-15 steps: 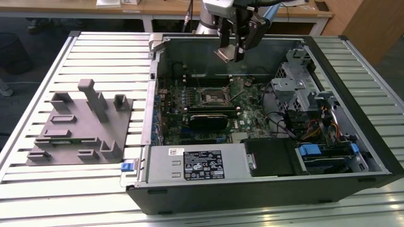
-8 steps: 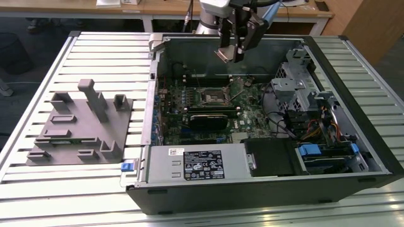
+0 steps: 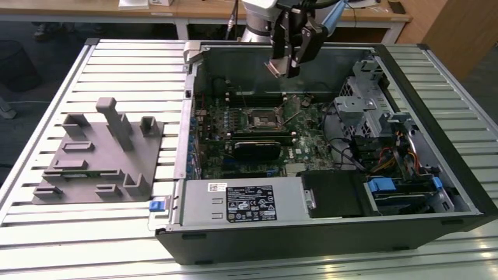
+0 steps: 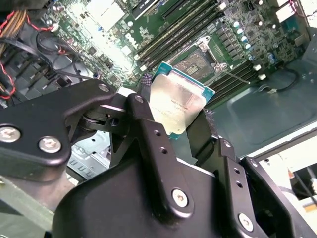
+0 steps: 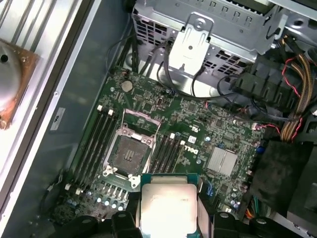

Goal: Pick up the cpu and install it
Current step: 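Place the cpu into insertion slot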

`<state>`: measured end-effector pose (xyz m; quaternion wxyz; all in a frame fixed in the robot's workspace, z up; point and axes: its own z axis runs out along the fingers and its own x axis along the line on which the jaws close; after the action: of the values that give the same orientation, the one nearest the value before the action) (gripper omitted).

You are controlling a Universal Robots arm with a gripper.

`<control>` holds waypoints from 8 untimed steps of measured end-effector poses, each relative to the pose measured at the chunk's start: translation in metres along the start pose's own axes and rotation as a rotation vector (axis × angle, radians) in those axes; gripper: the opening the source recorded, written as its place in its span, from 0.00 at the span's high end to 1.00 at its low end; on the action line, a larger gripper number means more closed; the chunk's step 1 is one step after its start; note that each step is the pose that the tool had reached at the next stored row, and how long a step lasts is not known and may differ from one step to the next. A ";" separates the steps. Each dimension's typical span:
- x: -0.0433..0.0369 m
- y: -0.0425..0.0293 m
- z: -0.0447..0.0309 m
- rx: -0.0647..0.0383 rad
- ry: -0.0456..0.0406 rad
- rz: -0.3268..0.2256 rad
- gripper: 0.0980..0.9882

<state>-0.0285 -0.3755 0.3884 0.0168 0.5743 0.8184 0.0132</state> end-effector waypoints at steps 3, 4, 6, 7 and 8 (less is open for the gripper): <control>0.0000 0.0000 0.0004 0.000 -0.0010 0.027 0.50; 0.0000 0.0000 0.0005 0.000 -0.0014 0.035 0.50; 0.0000 0.0000 0.0008 0.001 -0.0021 0.052 0.50; 0.0000 0.0000 0.0010 0.001 -0.0025 0.062 0.50; 0.0000 0.0000 0.0011 0.001 -0.0029 0.071 0.50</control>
<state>-0.0285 -0.3755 0.3873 0.0172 0.6029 0.7976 0.0126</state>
